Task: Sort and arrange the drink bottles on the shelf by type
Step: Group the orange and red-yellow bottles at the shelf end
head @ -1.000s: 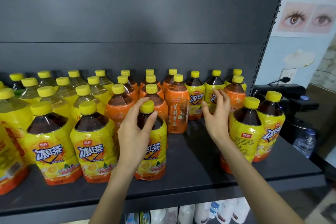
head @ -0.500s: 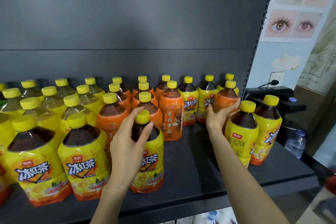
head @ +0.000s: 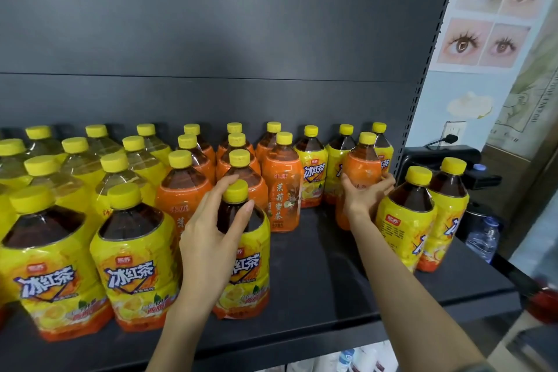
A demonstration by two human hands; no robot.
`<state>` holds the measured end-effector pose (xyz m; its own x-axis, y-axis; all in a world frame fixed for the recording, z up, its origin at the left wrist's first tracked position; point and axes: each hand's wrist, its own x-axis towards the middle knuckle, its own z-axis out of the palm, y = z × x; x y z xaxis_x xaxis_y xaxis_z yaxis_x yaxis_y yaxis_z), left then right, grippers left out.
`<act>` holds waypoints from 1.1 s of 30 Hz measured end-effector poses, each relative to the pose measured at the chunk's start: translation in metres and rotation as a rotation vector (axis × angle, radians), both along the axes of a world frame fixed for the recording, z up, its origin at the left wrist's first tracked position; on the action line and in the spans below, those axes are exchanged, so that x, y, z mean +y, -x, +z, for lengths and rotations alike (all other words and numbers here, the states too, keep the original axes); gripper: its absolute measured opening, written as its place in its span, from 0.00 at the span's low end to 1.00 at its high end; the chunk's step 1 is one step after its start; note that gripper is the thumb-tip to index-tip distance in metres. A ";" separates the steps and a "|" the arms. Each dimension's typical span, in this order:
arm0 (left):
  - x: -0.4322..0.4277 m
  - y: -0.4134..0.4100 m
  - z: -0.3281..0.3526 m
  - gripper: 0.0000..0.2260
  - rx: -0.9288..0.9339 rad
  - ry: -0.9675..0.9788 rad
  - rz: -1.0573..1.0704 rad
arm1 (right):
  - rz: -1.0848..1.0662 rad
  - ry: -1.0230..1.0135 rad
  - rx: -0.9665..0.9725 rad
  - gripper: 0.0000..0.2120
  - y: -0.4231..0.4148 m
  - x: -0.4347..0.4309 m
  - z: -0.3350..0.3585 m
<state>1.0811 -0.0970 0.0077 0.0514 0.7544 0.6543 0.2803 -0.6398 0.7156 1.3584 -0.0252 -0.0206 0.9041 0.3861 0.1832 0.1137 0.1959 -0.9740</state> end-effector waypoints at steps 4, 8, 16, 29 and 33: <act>0.001 0.001 -0.002 0.19 -0.012 0.005 -0.006 | 0.015 0.145 -0.164 0.36 0.012 -0.019 0.012; 0.002 0.001 -0.002 0.18 -0.011 0.007 -0.004 | 0.093 0.234 -0.293 0.37 0.017 -0.022 0.007; 0.005 -0.002 -0.003 0.18 -0.002 -0.020 0.028 | 0.115 0.219 -0.483 0.35 0.041 -0.044 -0.006; 0.005 -0.003 -0.004 0.19 0.011 -0.035 0.047 | 0.681 0.091 -0.339 0.31 0.045 -0.073 -0.009; 0.004 -0.003 -0.004 0.18 0.009 -0.032 0.050 | 0.777 0.057 -0.249 0.32 0.048 -0.073 -0.008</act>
